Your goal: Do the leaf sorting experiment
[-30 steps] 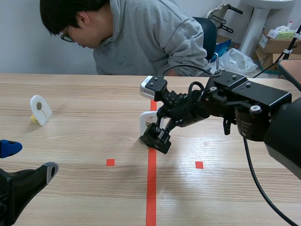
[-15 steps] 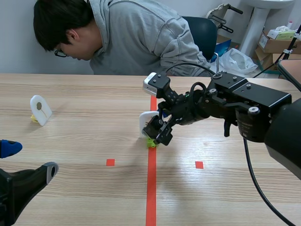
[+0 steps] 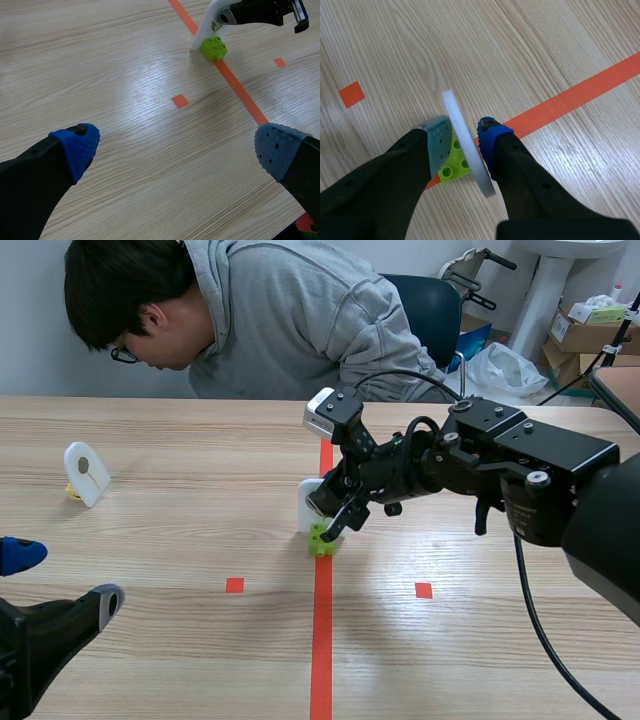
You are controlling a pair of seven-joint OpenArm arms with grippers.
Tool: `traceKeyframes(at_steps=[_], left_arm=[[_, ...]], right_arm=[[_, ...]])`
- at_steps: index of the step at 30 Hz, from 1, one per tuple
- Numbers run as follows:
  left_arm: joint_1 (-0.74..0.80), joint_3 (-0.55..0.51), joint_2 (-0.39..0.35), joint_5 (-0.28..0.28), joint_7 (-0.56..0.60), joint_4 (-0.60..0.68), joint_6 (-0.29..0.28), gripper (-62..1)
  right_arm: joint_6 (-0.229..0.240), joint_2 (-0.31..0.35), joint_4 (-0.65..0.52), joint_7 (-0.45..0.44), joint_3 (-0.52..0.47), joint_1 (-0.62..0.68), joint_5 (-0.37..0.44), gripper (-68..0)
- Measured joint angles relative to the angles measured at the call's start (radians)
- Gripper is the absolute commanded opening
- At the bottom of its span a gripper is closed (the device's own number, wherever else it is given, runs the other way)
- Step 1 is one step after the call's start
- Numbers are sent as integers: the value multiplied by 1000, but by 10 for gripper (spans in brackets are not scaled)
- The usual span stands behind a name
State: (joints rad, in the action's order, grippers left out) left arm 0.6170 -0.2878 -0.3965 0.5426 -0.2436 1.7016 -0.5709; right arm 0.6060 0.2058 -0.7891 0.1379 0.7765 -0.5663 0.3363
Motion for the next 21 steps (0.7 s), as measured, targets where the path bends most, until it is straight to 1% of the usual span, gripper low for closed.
traceKeyframes(at_steps=[3,8,13,15,17,18,21], left_arm=[[0,0,0,0,0,0,0,14],[0,0,0,0,0,0,0,14],[0,0,0,0,0,0,0,14],[0,0,0,0,0,0,0,14],[0,0,0,0,0,0,0,14],[0,0,0,0,0,0,0,14],[0,0,0,0,0,0,0,14]], right_arm=[[-8,0,0,0,0,2,0,-600],[-8,0,0,0,0,2,0,-642],[-8,0,0,2,0,2,0,-643],[-8,-1,0,19,-12,2,0,-643],[-10,-2,-3,51,-51,5,0,-643],[-22,-1,-6,69,-85,11,0,-643],[-69,10,-41,111,-236,51,0,-643]])
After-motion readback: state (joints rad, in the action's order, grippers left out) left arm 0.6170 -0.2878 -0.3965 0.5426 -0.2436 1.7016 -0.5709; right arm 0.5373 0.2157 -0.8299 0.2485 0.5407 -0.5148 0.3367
